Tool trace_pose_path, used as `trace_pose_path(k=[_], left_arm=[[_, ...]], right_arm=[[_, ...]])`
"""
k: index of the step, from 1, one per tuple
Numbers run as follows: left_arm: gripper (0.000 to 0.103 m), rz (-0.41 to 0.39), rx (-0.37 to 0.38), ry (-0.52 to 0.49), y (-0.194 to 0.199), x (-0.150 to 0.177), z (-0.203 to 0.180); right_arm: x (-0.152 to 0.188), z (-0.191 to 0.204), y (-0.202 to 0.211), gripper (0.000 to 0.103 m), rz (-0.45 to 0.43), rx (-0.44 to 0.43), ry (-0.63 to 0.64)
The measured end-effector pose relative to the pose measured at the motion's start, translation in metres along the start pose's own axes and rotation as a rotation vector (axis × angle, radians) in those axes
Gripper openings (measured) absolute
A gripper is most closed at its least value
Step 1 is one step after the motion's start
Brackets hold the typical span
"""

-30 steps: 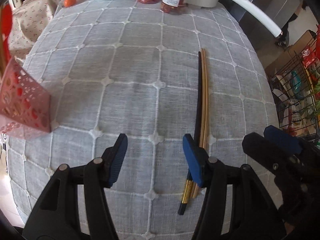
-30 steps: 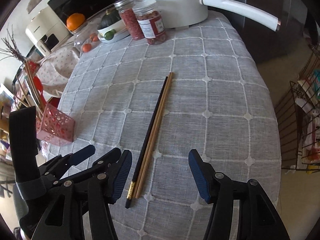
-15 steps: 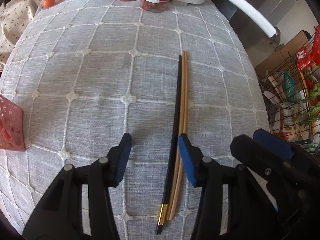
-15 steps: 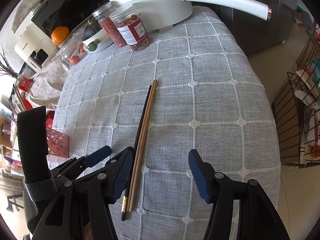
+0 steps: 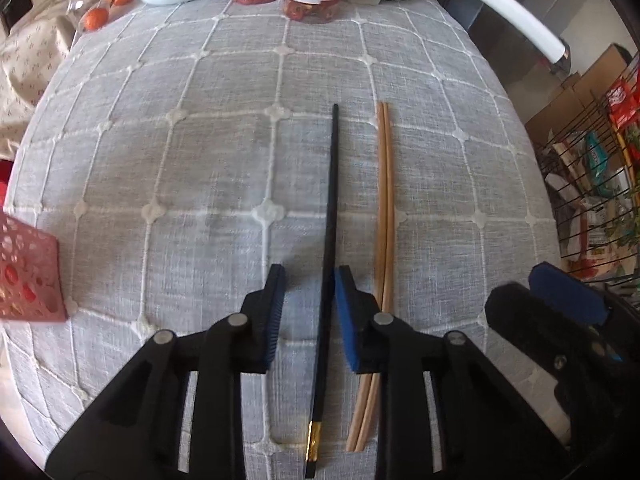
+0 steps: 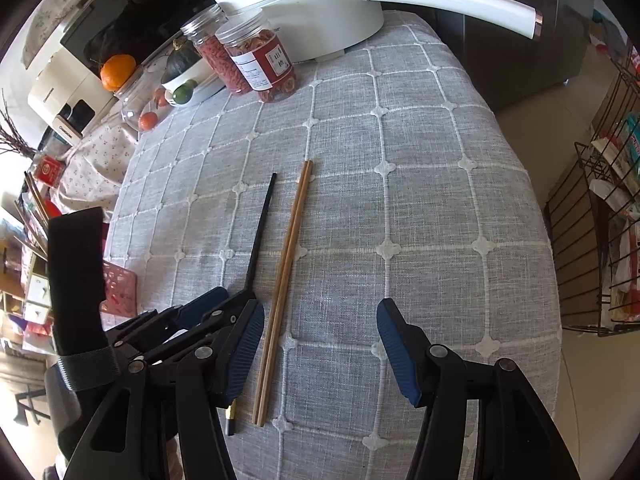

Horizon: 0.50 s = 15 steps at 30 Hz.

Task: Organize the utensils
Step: 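Grasp the black gold-tipped chopstick on the table with the left tool, then grasp the last wooden chopstick with the right tool while the left tool lifts the black one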

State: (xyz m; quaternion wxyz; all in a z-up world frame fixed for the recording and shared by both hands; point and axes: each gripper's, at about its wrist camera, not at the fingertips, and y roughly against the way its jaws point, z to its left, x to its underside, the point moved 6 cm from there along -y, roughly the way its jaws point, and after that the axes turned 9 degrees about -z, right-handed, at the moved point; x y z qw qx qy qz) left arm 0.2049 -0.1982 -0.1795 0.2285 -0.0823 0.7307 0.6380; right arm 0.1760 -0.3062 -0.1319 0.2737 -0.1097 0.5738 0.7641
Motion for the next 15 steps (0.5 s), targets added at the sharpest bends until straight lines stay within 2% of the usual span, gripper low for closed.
trace_pose_path(k=[3, 4, 5, 8, 10, 15], left_arm=[[0.026, 0.01, 0.038, -0.061, -0.005, -0.007, -0.015], [0.011, 0.012, 0.037, -0.061, -0.007, -0.008, -0.014], [0.007, 0.018, 0.046, -0.049, -0.008, -0.009, -0.011], [0.007, 0.034, 0.125, 0.049, -0.005, -0.006, 0.007], [0.006, 0.023, 0.129, 0.092, 0.0, -0.001, 0.023], [0.006, -0.09, 0.149, 0.135, 0.045, 0.016, 0.054]], right_arm=[[-0.002, -0.007, 0.0, 0.06, -0.007, 0.007, -0.028], [-0.002, -0.011, 0.0, 0.06, -0.008, 0.007, -0.043], [-0.003, -0.015, 0.0, 0.06, -0.009, 0.006, -0.061], [-0.003, -0.028, -0.003, 0.06, 0.0, 0.032, -0.096], [0.0, -0.03, -0.007, 0.06, 0.016, 0.037, -0.097], [0.0, -0.016, -0.018, 0.06, 0.044, 0.017, -0.046]])
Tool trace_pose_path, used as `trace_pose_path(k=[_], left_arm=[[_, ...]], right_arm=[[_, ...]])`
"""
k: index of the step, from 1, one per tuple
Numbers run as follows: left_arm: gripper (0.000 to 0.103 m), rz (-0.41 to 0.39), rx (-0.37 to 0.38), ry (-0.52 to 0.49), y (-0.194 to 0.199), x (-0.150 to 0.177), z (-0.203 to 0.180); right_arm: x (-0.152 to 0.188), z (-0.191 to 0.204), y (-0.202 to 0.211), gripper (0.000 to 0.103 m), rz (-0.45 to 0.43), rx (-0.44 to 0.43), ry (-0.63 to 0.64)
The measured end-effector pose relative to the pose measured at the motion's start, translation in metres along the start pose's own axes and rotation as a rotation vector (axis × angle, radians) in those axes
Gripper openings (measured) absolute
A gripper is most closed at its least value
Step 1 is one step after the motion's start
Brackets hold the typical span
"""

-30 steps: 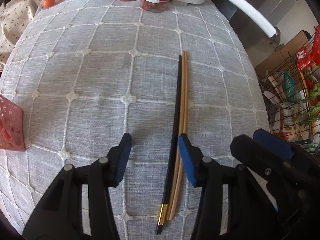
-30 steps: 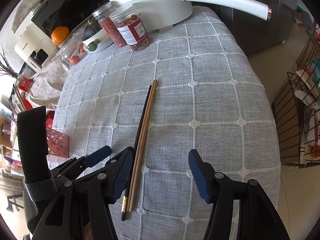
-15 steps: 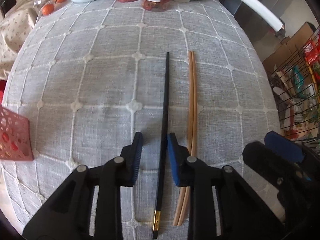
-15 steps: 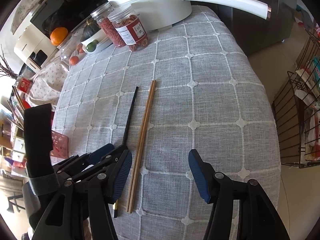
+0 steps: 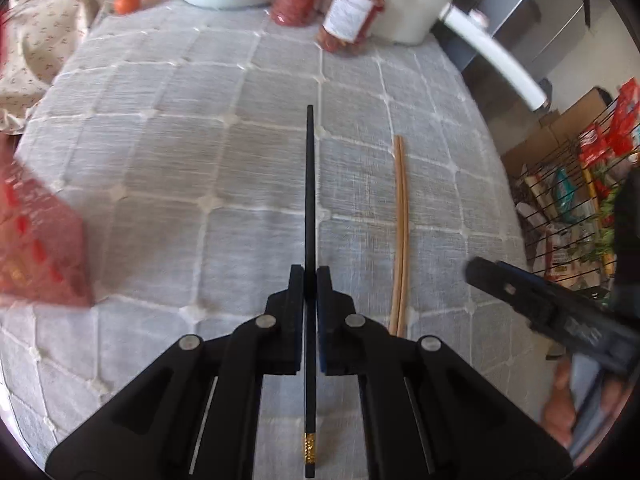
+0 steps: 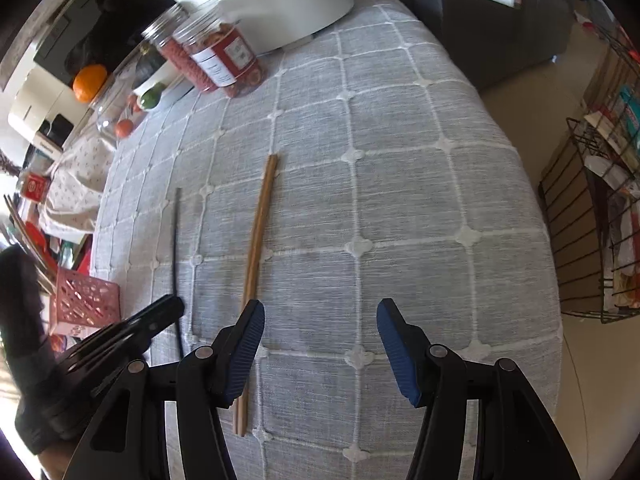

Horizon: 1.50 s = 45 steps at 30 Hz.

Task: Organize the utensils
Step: 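Grasp the last wooden chopstick with the right tool while the left tool lifts the black one, then drop the black chopstick into the pink holder with the left tool while the right tool carries its chopstick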

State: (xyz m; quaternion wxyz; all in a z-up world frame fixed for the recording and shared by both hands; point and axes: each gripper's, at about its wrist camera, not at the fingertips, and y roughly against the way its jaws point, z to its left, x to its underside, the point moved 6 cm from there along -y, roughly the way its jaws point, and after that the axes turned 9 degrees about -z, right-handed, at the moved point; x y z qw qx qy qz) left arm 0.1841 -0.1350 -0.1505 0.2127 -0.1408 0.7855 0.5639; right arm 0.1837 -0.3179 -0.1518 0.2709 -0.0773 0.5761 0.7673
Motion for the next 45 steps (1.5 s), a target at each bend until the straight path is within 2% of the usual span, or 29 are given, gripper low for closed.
trace_pose_path(k=[5, 8, 14, 17, 19, 21, 25, 29, 38, 42, 45], left_arm=[[0.006, -0.116, 0.047, -0.082, 0.052, -0.001, 0.007], [0.006, -0.159, 0.088, -0.064, 0.074, -0.008, 0.02], [0.006, -0.235, 0.116, -0.067, 0.09, -0.01, 0.026], [0.006, -0.247, 0.132, -0.067, 0.093, -0.008, 0.028], [0.006, -0.26, 0.134, -0.073, 0.095, -0.006, 0.029], [0.006, -0.268, 0.138, -0.076, 0.095, -0.004, 0.029], [0.006, -0.291, 0.127, -0.079, 0.099, -0.001, 0.03], [0.006, -0.308, 0.133, -0.077, 0.104, -0.001, 0.031], [0.006, -0.335, 0.135, -0.068, 0.113, -0.003, 0.033], [0.006, -0.36, 0.104, -0.098, 0.117, -0.004, 0.03], [0.006, -0.379, 0.102, -0.101, 0.121, -0.006, 0.032]], right_arm=[[0.0, 0.025, -0.02, 0.06, 0.034, -0.023, 0.07], [-0.002, 0.038, -0.03, 0.059, 0.038, -0.03, 0.103], [-0.004, 0.051, -0.048, 0.055, 0.016, 0.002, 0.12], [-0.003, 0.058, -0.051, 0.049, 0.006, 0.035, 0.154], [-0.004, 0.06, -0.052, 0.035, 0.003, 0.062, 0.168], [-0.005, 0.062, -0.054, 0.027, 0.001, 0.068, 0.17], [-0.003, 0.066, -0.055, 0.012, -0.017, 0.139, 0.225], [-0.007, 0.062, -0.05, 0.009, -0.005, 0.063, 0.17], [-0.015, 0.07, -0.016, 0.009, -0.092, -0.008, 0.161], [-0.023, 0.085, 0.009, 0.009, -0.21, -0.076, 0.196], [-0.026, 0.112, 0.04, 0.009, -0.353, -0.169, 0.284]])
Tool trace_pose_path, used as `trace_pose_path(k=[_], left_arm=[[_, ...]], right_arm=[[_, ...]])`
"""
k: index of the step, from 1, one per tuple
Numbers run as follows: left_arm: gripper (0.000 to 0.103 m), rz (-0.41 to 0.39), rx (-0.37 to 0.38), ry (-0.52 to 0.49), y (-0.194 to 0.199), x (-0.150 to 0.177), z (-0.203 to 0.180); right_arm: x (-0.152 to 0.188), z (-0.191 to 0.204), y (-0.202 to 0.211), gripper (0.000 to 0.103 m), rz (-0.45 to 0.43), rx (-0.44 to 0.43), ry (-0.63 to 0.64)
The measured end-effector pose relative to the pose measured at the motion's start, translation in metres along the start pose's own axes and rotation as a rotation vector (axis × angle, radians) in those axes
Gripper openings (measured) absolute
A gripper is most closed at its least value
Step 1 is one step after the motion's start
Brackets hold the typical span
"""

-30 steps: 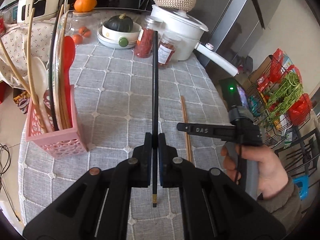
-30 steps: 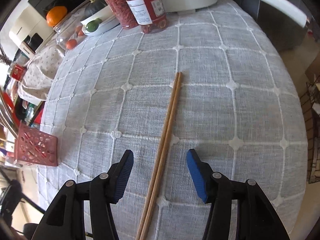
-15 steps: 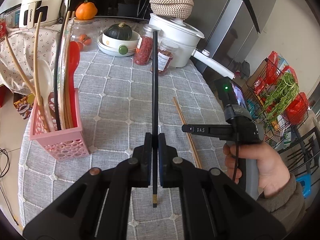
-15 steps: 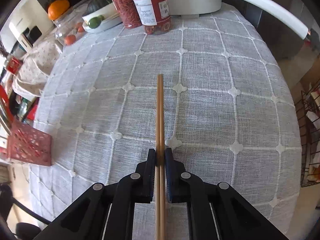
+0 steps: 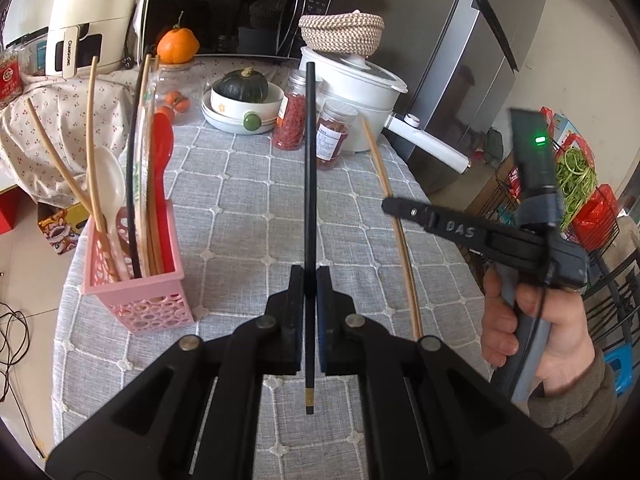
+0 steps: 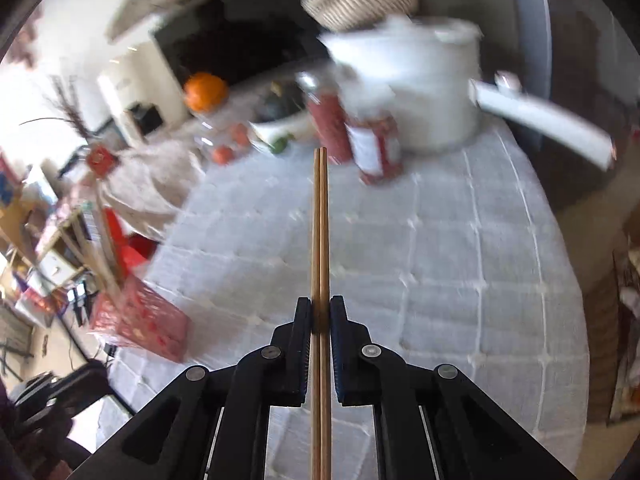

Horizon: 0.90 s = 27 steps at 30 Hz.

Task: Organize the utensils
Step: 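Drop the black chopstick into the pink holder with the left tool while the right tool carries its chopstick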

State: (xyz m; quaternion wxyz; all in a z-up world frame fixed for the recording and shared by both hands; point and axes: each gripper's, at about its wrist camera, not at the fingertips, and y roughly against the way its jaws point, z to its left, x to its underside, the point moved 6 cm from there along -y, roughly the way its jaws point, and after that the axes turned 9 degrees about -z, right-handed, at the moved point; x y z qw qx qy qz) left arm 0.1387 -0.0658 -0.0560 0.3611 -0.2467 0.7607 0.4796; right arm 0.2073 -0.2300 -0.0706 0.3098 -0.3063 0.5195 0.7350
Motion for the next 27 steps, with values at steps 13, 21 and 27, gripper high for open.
trace_pose_path(k=[13, 21, 27], left_arm=[[0.006, -0.224, -0.012, 0.021, 0.055, -0.055, 0.034], [0.006, -0.351, -0.051, 0.093, 0.078, -0.078, 0.07], [0.006, -0.389, -0.147, 0.107, 0.076, -0.083, 0.095]], right_arm=[[-0.026, 0.063, 0.051, 0.009, -0.337, -0.03, 0.219], [-0.019, 0.08, 0.042, 0.009, -0.303, -0.065, 0.247], [-0.016, 0.092, 0.044, 0.009, -0.311, -0.092, 0.249]])
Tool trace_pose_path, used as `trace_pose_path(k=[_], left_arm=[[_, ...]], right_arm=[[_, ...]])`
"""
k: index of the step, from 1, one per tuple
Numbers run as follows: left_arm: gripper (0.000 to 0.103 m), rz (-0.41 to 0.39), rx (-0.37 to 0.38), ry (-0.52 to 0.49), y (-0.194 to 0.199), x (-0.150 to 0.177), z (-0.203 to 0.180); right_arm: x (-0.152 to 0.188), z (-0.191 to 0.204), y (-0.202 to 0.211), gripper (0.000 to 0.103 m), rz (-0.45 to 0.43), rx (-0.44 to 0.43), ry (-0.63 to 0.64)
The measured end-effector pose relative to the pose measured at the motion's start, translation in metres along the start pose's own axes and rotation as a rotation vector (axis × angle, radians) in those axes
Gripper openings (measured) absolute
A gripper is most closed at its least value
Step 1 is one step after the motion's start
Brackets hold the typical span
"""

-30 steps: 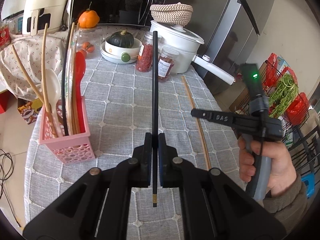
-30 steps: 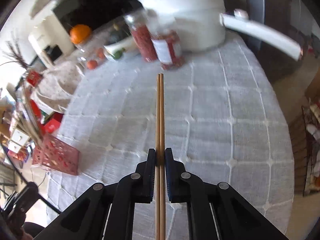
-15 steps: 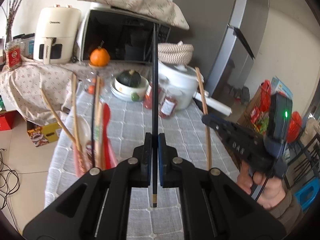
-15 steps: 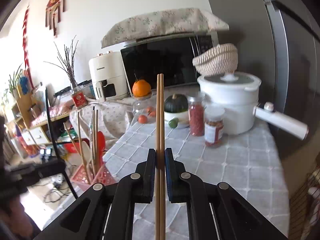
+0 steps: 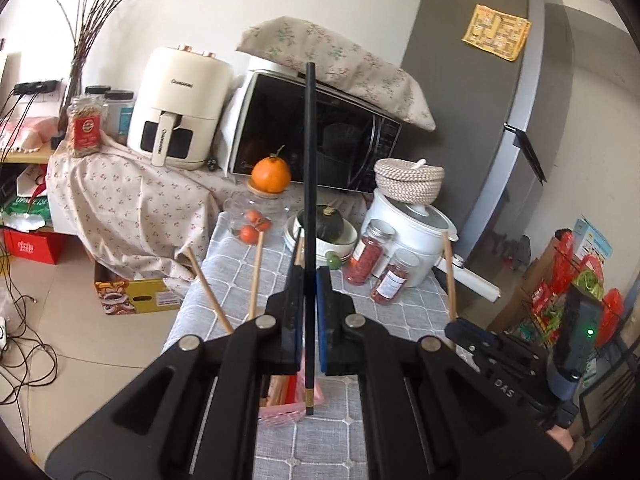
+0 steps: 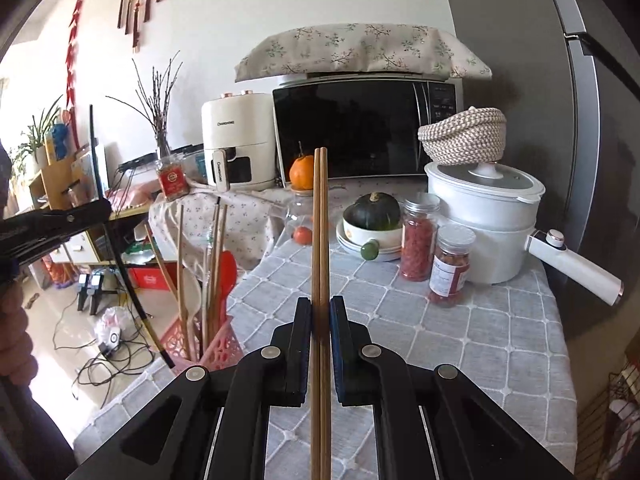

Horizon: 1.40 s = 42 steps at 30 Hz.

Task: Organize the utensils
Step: 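Drop the black chopstick into the pink holder with the left tool while the right tool carries its chopstick, then insert the wooden chopstick into the pink holder with the right tool and open it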

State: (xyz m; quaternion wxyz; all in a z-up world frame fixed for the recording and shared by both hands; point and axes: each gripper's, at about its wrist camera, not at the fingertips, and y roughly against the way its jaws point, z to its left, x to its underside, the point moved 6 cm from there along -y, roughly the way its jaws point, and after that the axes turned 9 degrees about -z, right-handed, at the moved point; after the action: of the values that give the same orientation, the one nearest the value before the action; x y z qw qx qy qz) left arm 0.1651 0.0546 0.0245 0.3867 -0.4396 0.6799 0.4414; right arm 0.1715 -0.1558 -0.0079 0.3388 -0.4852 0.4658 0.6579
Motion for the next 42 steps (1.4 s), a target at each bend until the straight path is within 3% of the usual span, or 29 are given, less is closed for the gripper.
trace_pose_path(k=[15, 20, 25, 30, 32, 34, 38, 42], left_arm=[[0.007, -0.013, -0.064, -0.002, -0.012, 0.0, 0.023], [0.007, 0.051, -0.08, -0.017, -0.03, 0.017, 0.026], [0.007, 0.222, -0.11, -0.076, -0.056, 0.05, 0.025], [0.009, 0.272, -0.067, 0.041, -0.058, 0.048, 0.033], [0.027, 0.253, -0.052, 0.067, -0.05, 0.041, 0.035], [0.033, 0.232, -0.047, 0.077, -0.042, 0.034, 0.037], [0.035, 0.275, -0.059, 0.136, -0.037, 0.04, 0.053], [0.035, 0.338, -0.094, 0.188, -0.035, 0.053, 0.072]], right_arm=[[-0.01, 0.031, -0.006, 0.009, -0.038, -0.028, 0.0], [-0.012, 0.036, -0.009, 0.009, -0.047, -0.016, -0.009], [-0.02, 0.043, -0.011, 0.009, -0.071, -0.005, -0.028], [-0.027, 0.048, -0.013, 0.009, -0.105, 0.025, -0.065], [-0.03, 0.049, -0.016, 0.009, -0.115, 0.032, -0.096], [-0.032, 0.05, -0.018, 0.009, -0.134, 0.032, -0.143], [-0.032, 0.053, -0.029, 0.009, -0.127, -0.009, -0.263], [-0.038, 0.061, -0.038, 0.009, -0.149, -0.011, -0.299]])
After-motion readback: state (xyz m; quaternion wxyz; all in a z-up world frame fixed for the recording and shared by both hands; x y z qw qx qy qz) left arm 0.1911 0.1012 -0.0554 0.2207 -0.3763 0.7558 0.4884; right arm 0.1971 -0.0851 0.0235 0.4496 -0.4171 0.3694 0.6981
